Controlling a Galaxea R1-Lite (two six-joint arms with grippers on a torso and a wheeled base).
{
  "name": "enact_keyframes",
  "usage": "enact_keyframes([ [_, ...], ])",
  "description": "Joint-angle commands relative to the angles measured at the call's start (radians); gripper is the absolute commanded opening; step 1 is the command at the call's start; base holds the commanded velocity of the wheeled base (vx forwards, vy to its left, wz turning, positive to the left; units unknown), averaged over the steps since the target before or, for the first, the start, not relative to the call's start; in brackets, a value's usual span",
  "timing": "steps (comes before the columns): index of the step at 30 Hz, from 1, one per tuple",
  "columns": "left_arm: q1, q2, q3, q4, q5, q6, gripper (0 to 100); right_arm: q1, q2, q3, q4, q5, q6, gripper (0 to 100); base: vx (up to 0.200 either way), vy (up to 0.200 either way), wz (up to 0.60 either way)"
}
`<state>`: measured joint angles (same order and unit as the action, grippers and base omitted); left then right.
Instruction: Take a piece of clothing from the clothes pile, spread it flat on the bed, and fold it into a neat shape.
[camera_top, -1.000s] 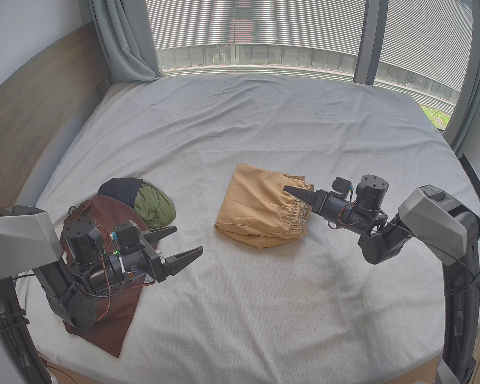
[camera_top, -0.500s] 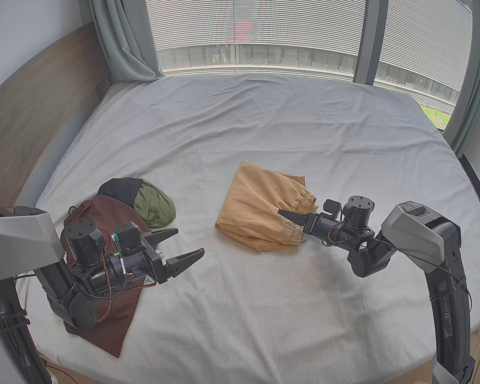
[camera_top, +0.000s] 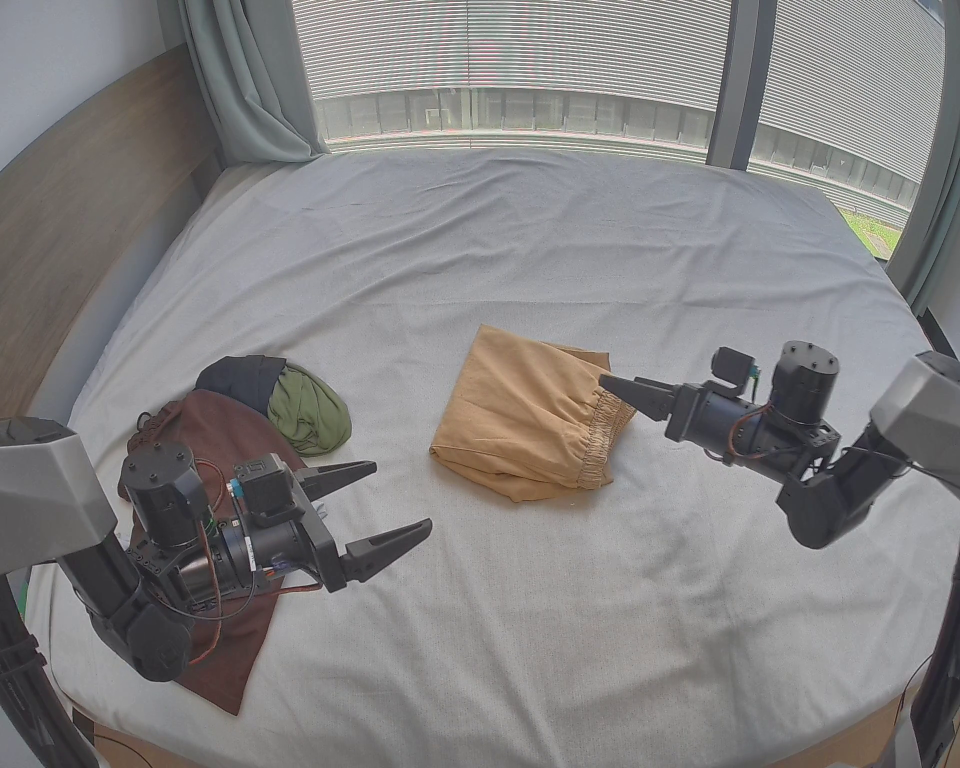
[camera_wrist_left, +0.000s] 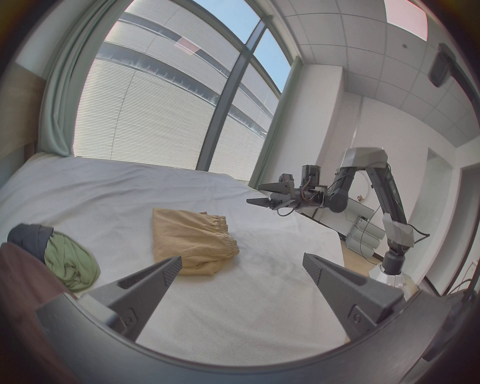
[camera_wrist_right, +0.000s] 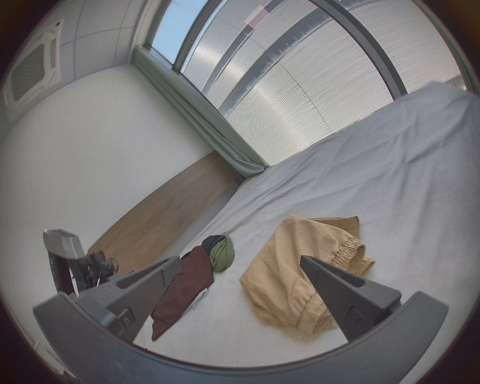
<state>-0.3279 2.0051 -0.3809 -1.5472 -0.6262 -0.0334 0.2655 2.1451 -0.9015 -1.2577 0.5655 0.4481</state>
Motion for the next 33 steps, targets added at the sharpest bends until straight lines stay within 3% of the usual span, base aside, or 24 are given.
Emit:
enact_keyframes([
  [1, -0.122, -0.207, 0.108, 0.001, 0.022, 0.119, 100, -0.003, -0.574, 0.558, -0.032, -0.004, -0.281, 100, 0.0, 0.0, 0.0],
  [7, -0.165, -0.437, 0.2, 0.018, 0.031, 0.109, 100, -0.039, -0.927, 0.773, -0.02, -0.073, -0.358, 100, 0.0, 0.0, 0.0],
  [13, -0.168, -0.661, 0.304, 0.032, 0.056, 0.064, 100, -0.16, -1.202, 0.846, 0.055, -0.069, -0.427, 100, 0.0, 0.0, 0.0],
  [19, -0.129, -0.882, 0.381, 0.091, 0.128, -0.003, 100, -0.17, -1.453, 0.894, 0.172, -0.069, -0.424, 100, 0.0, 0.0, 0.0],
  [20, -0.091, -1.011, 0.378, 0.173, 0.137, -0.039, 100, -0.178, -1.562, 0.901, 0.27, -0.069, -0.422, 100, 0.0, 0.0, 0.0],
  [23, -0.049, -1.146, 0.381, 0.323, 0.14, -0.052, 100, -0.19, -1.702, 0.9, 0.419, -0.07, -0.42, 100, 0.0, 0.0, 0.0],
  [26, 0.003, -1.33, 0.378, 0.584, 0.141, -0.057, 100, -0.189, -1.863, 0.901, 0.584, -0.072, -0.414, 100, 0.0, 0.0, 0.0],
  [31, 0.024, -1.626, 0.33, 1.004, 0.143, -0.057, 100, -0.172, -2.055, 0.901, 0.802, -0.073, -0.385, 100, 0.0, 0.0, 0.0],
  [32, 0.024, -1.626, 0.33, 1.004, 0.143, -0.057, 100, -0.172, -2.055, 0.901, 0.802, -0.073, -0.385, 100, 0.0, 0.0, 0.0],
  [33, 0.043, -1.709, 0.316, 1.119, 0.141, -0.056, 100, -0.173, -2.061, 0.901, 0.85, -0.102, -0.385, 100, 0.0, 0.0, 0.0],
])
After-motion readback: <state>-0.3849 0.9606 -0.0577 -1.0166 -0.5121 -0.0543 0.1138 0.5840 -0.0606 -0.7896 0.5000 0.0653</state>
